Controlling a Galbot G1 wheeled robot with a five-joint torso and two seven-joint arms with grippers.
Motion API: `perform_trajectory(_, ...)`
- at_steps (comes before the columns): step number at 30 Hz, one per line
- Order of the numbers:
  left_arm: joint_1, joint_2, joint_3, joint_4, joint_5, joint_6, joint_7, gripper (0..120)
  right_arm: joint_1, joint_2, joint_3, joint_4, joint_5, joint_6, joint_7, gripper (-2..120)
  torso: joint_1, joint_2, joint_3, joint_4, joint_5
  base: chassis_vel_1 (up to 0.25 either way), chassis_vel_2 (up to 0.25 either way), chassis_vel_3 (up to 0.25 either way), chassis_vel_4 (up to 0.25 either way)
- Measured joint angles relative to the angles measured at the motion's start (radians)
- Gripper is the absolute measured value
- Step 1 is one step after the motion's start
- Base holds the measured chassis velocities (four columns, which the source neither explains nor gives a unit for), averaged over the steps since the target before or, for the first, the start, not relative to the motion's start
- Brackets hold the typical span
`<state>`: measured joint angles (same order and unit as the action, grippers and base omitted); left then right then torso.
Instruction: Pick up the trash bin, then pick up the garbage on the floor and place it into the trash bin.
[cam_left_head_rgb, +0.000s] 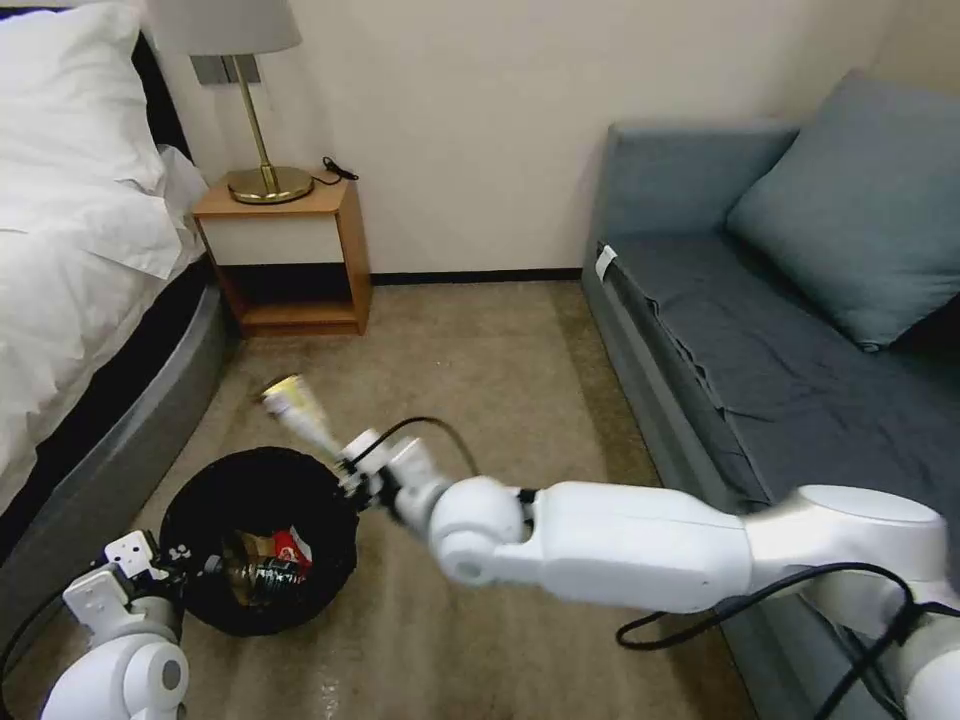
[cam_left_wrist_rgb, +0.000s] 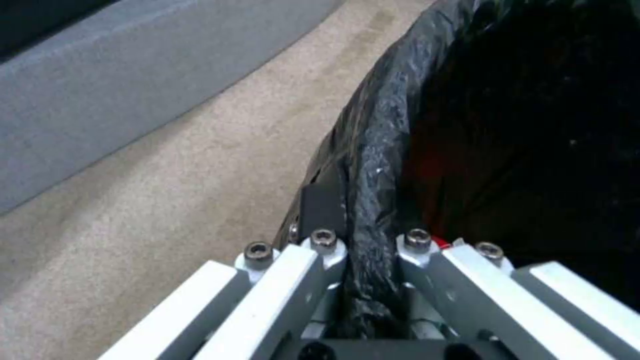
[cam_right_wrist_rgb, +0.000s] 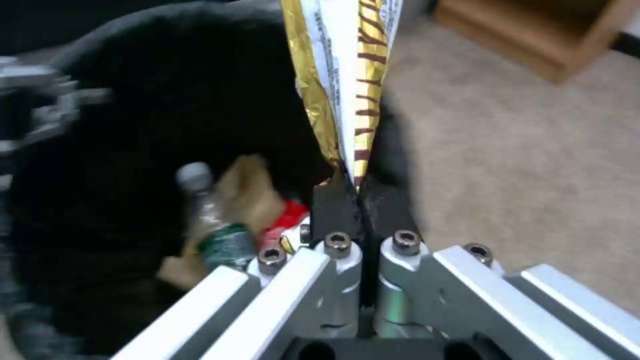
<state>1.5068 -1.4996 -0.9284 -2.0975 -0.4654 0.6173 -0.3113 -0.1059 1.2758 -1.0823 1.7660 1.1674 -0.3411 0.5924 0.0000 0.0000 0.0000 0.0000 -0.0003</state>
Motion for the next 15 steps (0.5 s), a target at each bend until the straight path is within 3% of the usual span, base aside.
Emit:
perform_trajectory(2,0.0,-0.001,0.001,-0.003,0.001,0.002,-0.001,3,-0.007,0.058,-0.042,-0.066,-0.014,0.014,0.009,0,0.0,0.0,0.0,0.0001,-0.0001,0.0,0.0,0.0,0.0)
perform_trajectory(7,0.006,-0.002,0.001,-0.009,0.002,0.003,-0.001,3,-0.014,0.121,-0.087,-0.193,-0.045,0.032,0.005,0,0.0,0.0,0.0,0.0,0.0,0.0,0.0,0.0,0.0)
perform_trajectory(14,0.008,-0.003,0.0,-0.01,0.002,0.002,-0.002,3,-0.022,0.147,-0.115,-0.219,-0.057,0.042,-0.001,1,0.0,0.0,0.0,-0.0001,0.0001,0.0,0.0,0.0,0.0)
perform_trajectory(15,0.008,-0.004,0.001,-0.01,0.002,0.002,-0.002,3,-0.024,0.149,-0.116,-0.209,-0.055,0.041,0.0,7,0.0,0.0,0.0,0.0,0.0001,0.0,0.0,0.0,0.0)
